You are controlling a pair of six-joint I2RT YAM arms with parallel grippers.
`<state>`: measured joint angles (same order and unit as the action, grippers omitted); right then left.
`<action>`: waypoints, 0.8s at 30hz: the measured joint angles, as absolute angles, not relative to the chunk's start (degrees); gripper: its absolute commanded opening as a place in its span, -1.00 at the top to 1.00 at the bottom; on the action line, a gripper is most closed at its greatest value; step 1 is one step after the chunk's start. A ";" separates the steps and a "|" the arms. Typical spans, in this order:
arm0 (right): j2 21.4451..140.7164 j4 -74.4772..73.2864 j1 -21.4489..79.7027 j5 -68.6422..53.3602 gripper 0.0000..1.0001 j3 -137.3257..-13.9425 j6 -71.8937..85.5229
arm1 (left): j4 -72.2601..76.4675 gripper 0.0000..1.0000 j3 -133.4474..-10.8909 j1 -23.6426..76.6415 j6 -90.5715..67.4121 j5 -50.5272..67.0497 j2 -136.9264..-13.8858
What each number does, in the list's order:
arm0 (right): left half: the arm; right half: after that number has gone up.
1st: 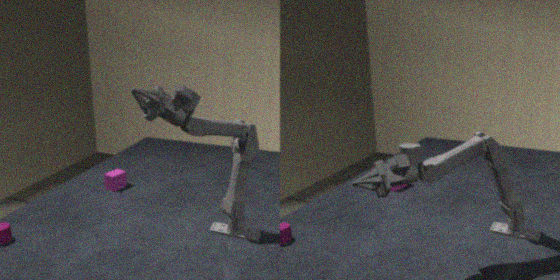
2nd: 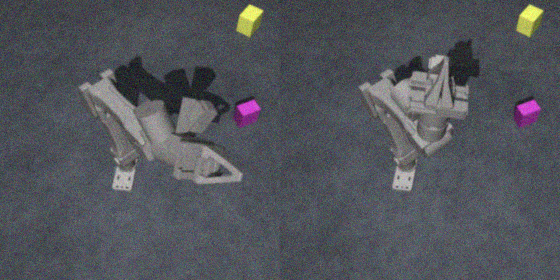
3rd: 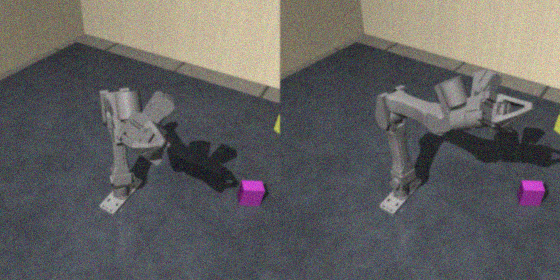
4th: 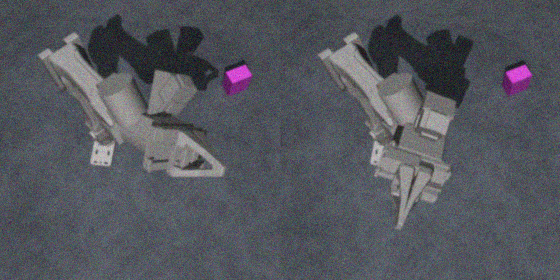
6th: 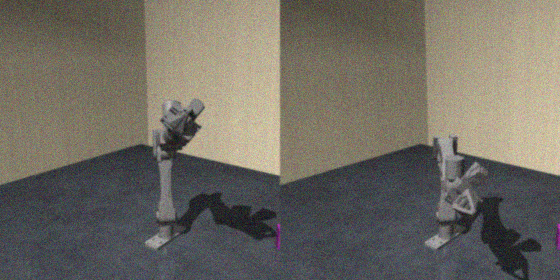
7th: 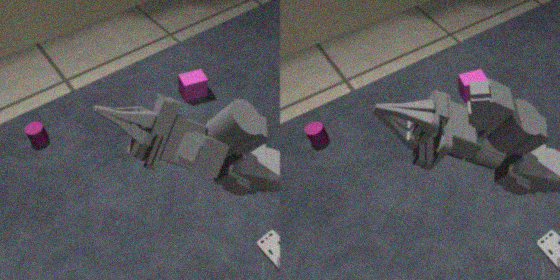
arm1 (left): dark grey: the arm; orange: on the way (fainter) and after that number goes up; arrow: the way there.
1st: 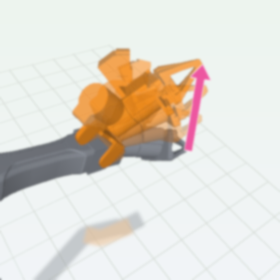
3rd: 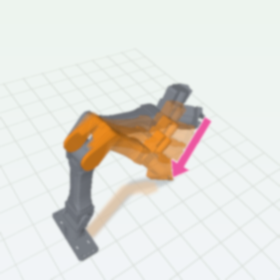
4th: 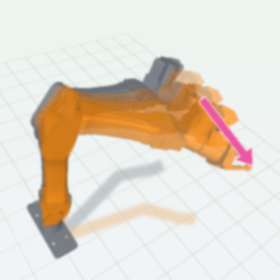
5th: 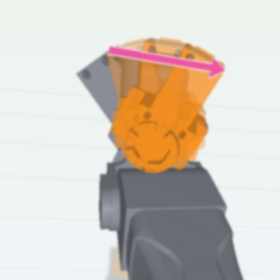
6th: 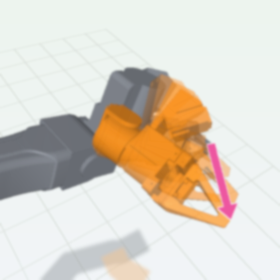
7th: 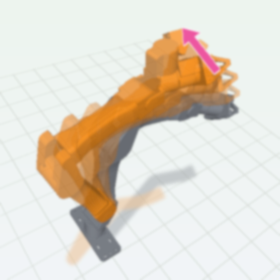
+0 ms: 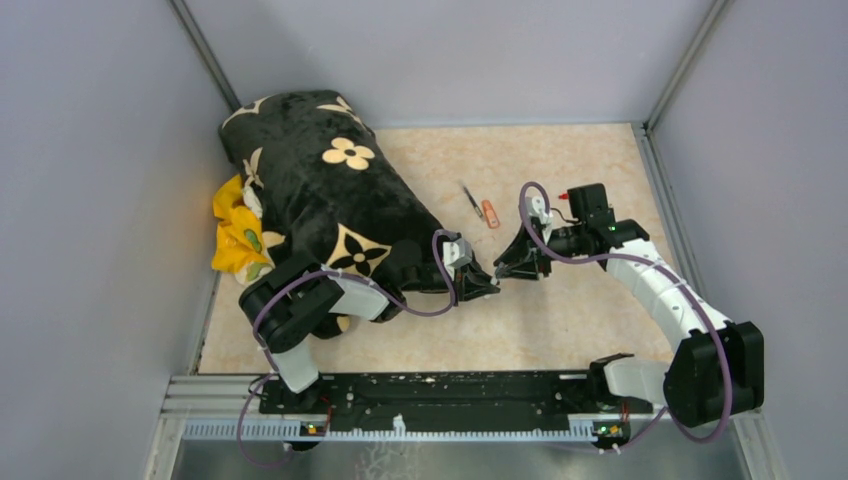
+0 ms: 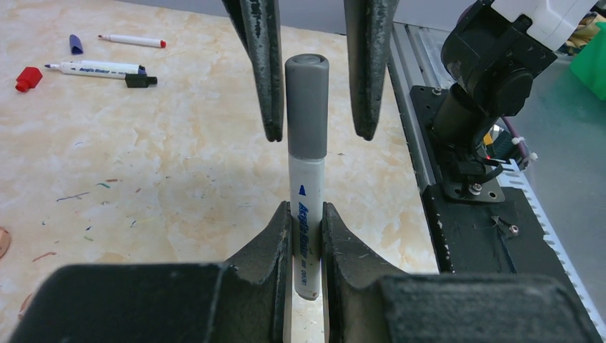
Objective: Insert the pens into the pen caps
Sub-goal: Press the pen cap onto the pen.
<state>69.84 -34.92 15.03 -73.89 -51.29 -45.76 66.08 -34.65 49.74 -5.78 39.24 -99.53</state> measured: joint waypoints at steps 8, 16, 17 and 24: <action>69.84 -33.10 15.27 -73.73 1.00 -50.98 -43.68 | 66.76 1.00 -34.37 49.76 -6.17 39.29 -99.53; 70.74 -30.24 16.51 -72.84 1.00 -50.39 -41.74 | 67.72 1.00 -32.82 48.99 -9.85 38.52 -99.09; 71.02 -28.95 16.93 -72.71 1.00 -50.09 -40.77 | 68.20 1.00 -32.16 48.71 -10.68 38.46 -98.94; 73.58 -13.61 20.10 -70.54 1.00 -47.11 -28.18 | 69.65 1.00 -24.67 48.69 -11.99 27.27 -93.30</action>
